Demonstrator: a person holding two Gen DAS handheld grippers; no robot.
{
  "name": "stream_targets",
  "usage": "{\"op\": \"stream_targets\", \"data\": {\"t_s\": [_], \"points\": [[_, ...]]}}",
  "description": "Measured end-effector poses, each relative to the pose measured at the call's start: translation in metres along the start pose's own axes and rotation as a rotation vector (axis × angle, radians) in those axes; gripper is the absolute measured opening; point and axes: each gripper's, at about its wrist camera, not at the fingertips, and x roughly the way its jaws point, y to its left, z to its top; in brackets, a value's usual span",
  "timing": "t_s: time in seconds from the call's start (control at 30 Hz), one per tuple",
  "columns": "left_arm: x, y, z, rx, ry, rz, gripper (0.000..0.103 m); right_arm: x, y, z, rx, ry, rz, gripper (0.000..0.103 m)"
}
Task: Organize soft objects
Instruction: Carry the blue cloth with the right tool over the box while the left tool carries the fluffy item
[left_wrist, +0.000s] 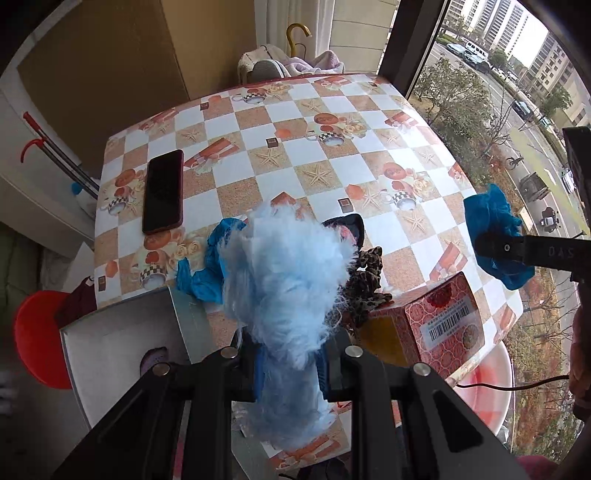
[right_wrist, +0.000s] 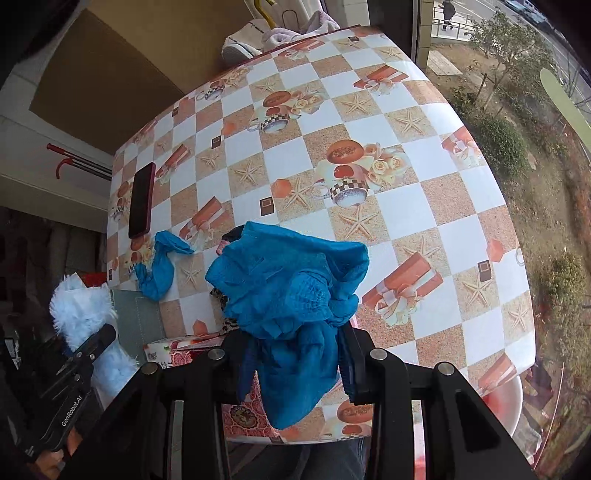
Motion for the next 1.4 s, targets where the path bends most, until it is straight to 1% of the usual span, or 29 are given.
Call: {"op": "stream_targets", "data": {"t_s": [0.23,0.43,0.6,0.97,1.13,1.4], "points": [[-0.027,0.017,-0.048,-0.045,-0.004,0.005,0.024,-0.022,0.049,-0.033,-0.066,-0.016,0.04,0.038],[-0.042,0.038,-0.084,-0.11,-0.013,0.024,0.024,-0.022,0.095,-0.061,-0.138,0.018,0.079,0.038],[-0.051,0.051,-0.11,-0.144,-0.026,0.057,0.024,-0.018,0.132,-0.08,-0.223,0.047,0.088,0.038],[-0.062,0.08,-0.152,-0.24,-0.032,0.09,0.024,0.003,0.192,-0.117,-0.396,0.132,0.071,0.038],[-0.064,0.092,-0.162,-0.288,-0.038,0.093,0.024,0.005,0.21,-0.123,-0.448,0.136,0.059,0.038],[-0.068,0.113,-0.177,-0.376,-0.046,0.101,0.025,0.008,0.226,-0.127,-0.484,0.145,0.052,0.038]]}}
